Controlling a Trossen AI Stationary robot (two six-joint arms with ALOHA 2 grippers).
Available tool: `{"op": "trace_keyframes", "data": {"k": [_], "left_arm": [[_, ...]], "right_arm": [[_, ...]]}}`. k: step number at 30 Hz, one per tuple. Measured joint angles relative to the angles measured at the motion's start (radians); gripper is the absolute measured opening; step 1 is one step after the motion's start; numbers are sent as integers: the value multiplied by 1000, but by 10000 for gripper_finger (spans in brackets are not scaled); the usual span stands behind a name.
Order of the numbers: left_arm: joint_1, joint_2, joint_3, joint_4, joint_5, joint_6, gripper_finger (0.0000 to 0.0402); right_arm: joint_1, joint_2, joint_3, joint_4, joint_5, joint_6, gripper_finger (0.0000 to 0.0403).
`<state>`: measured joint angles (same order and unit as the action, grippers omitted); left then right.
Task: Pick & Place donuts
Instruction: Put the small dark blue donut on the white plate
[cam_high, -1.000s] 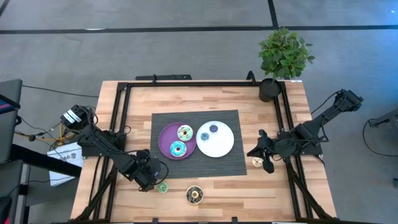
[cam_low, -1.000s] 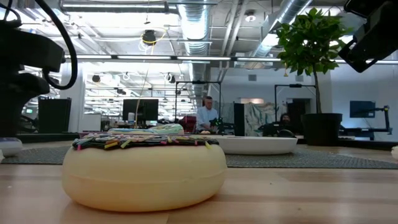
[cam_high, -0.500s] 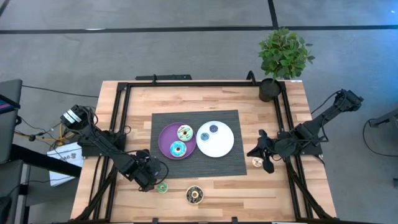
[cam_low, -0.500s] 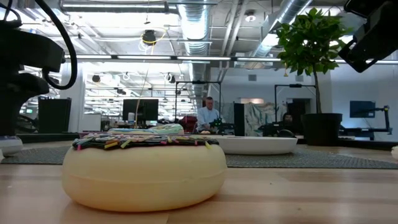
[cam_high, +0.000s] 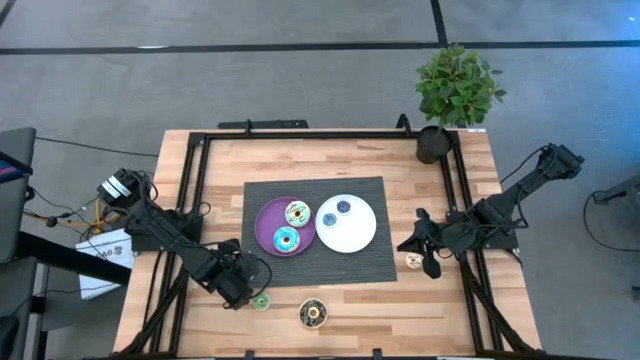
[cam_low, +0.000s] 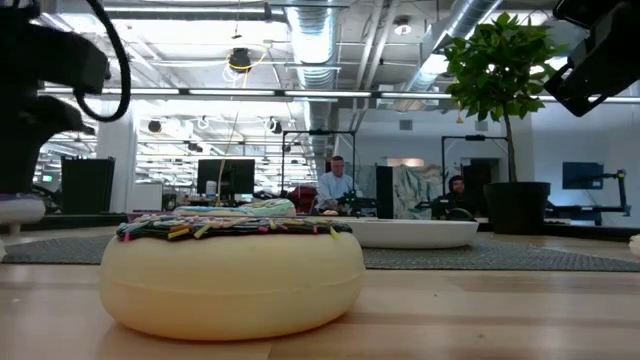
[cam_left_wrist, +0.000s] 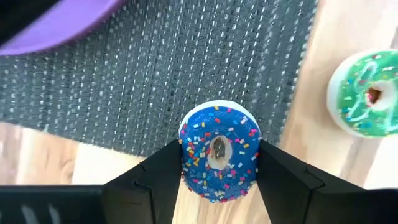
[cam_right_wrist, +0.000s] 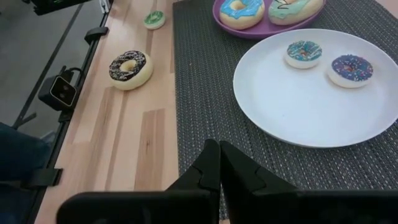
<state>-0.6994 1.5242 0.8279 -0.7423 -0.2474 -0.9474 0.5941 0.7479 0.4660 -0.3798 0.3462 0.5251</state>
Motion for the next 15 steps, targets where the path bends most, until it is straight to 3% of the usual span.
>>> {"op": "trace_keyframes", "data": {"k": [8, 15], "left_arm": [[63, 0, 110, -97, 26, 29, 183], [192, 0, 228, -106, -13, 218, 183]], "right_arm": [[0, 0, 0, 0, 0, 0, 0], [0, 0, 0, 0, 0, 6, 0]]}}
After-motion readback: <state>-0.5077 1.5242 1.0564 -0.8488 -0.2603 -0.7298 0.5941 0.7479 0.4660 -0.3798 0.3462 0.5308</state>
